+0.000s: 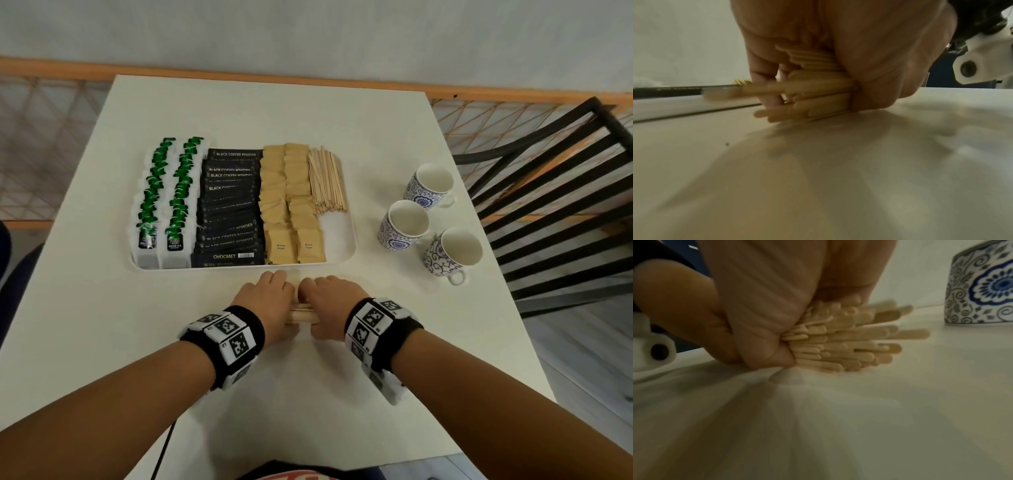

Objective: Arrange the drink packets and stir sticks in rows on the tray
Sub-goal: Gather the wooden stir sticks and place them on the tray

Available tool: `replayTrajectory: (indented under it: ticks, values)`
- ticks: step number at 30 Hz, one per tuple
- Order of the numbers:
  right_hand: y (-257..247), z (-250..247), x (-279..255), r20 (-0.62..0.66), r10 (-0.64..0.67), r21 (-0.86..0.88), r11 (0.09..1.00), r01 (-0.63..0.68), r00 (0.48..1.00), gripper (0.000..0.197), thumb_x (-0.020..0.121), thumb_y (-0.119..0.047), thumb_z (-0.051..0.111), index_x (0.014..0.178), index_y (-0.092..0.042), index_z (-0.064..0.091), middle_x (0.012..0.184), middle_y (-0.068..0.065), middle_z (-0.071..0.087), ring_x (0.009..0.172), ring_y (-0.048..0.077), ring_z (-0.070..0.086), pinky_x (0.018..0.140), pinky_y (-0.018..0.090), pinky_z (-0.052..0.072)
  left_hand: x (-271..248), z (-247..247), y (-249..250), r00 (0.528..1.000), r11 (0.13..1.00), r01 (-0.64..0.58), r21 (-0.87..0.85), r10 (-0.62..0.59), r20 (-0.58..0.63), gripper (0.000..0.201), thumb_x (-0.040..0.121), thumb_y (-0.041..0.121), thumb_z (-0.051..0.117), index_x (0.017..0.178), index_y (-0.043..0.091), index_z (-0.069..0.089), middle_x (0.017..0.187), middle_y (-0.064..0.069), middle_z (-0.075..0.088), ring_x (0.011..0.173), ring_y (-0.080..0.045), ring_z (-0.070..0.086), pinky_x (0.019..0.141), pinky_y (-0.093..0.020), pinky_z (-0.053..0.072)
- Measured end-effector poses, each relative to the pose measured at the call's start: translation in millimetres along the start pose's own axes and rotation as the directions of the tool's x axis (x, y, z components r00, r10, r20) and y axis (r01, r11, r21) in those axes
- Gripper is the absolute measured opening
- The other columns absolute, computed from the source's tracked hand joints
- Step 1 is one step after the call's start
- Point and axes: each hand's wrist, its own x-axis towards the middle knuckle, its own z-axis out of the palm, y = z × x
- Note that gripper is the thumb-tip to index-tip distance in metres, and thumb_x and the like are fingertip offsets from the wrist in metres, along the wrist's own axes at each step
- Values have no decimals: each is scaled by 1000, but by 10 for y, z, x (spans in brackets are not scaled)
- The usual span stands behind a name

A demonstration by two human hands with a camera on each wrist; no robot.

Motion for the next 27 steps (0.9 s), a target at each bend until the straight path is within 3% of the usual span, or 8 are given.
replayTrajectory:
  ticks: [7, 10, 15, 23, 27]
  values:
    - [-28, 22, 0, -32, 18, -104, 994, -21, 999, 38, 80, -38, 60, 109, -16, 49, 109, 5, 56, 99, 27, 54, 86, 37, 39, 8, 8, 21, 999, 1000, -27, -11, 27, 23, 45, 87, 45, 54, 119, 16, 42, 123, -4, 50, 112, -24, 48, 86, -35, 40]
    - [-43, 30, -6, -45, 11, -24, 1000, -12, 999, 37, 81, -28, 60, 112, -13, 47, 114, 7, 51, 105, 27, 49, 84, 36, 42, -11, 18, 55, 999, 1000, -23, -14, 23, 28, 41, 89, 42, 50, 119, 14, 45, 121, -6, 52, 111, -26, 49, 86, -35, 41]
    - [-50, 87, -32, -38, 22, 58, 998, -19, 999, 37, 81, -25, 59, 112, -13, 44, 111, 8, 55, 100, 28, 53, 74, 33, 40, 36, -30, 25, 999, 999, -39, -13, 39, 16, 45, 89, 40, 54, 124, 13, 44, 126, -8, 43, 117, -25, 43, 90, -35, 42]
    - [-42, 92, 0, -51, -3, 49, 999, 6, 999, 36, 82, -27, 59, 113, -10, 49, 116, 9, 49, 108, 27, 46, 86, 37, 45, 28, -10, 26, 997, 998, -61, -22, 62, 37, 38, 90, 34, 53, 120, 12, 46, 123, -8, 50, 113, -26, 48, 88, -35, 41]
    - [-60, 119, -9, -74, -24, 42, 999, 27, 997, 32, 83, -24, 57, 110, -11, 47, 112, 9, 54, 103, 28, 51, 82, 37, 46, 33, 14, 49, 999, 999, -42, -12, 42, 0, 37, 91, 35, 52, 119, 11, 48, 122, -8, 46, 113, -26, 45, 85, -35, 43]
